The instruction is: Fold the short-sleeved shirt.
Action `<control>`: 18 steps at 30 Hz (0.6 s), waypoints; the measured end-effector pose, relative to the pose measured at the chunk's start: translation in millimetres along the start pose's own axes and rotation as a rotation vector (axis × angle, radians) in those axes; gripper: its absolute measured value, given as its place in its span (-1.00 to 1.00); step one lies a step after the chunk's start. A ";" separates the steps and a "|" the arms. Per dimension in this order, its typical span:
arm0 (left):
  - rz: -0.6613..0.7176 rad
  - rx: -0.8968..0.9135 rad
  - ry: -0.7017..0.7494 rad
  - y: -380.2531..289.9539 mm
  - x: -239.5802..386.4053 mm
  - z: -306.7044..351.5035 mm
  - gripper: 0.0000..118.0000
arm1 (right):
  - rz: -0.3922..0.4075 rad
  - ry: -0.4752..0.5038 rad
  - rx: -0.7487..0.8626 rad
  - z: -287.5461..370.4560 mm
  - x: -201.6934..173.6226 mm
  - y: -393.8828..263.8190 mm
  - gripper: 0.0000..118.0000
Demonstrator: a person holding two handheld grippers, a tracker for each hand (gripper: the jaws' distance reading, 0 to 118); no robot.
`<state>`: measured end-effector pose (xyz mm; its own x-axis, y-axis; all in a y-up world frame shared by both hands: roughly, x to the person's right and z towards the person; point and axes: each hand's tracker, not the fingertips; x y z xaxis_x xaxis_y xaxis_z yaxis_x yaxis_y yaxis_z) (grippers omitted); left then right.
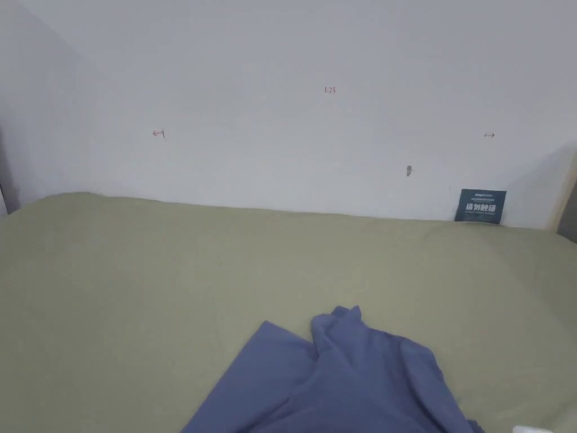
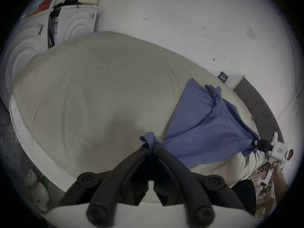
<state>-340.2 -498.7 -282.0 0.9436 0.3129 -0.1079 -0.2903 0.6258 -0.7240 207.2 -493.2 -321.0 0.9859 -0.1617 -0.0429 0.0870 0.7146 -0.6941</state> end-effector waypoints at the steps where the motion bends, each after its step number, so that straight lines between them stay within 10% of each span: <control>1: -0.021 0.006 0.002 0.6 2.6 0.3 -0.93 | -0.007 0.013 0.007 1.8 -0.7 0.0 -0.88; 3: -0.069 0.052 0.034 3.2 1.2 1.0 -0.40 | 0.023 -0.010 0.025 8.4 -7.6 3.1 -0.72; 5: -0.073 0.079 0.027 8.5 3.4 9.6 0.63 | 0.060 -0.041 0.063 18.8 -12.8 9.7 0.09; 6: -0.066 0.121 -0.002 12.5 4.6 18.9 0.72 | 0.054 -0.024 0.073 26.9 -14.7 14.2 0.71; 7: -0.067 0.138 -0.029 15.6 8.3 28.3 0.71 | 0.050 -0.009 0.110 35.7 -17.0 18.5 0.89; 13: -0.210 0.357 0.032 34.0 56.3 85.7 0.63 | 0.079 -0.107 0.292 84.8 -36.7 34.6 0.84; 15: -0.221 0.453 0.013 31.3 70.0 101.1 0.19 | 0.086 -0.136 0.322 95.6 -44.3 36.3 0.69; 17: -0.242 0.468 0.009 30.0 81.4 109.0 -0.84 | 0.081 -0.136 0.333 102.5 -46.3 33.3 -0.04; 18: -0.243 0.457 0.020 30.1 86.3 110.2 -0.94 | 0.081 -0.137 0.325 103.8 -48.8 33.5 -0.89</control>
<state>-285.0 -374.1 -238.0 0.9941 0.1082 0.0102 -0.0974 0.9284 -0.3586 176.8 -390.7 -267.5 0.9995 -0.0188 0.0242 0.0273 0.9040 -0.4267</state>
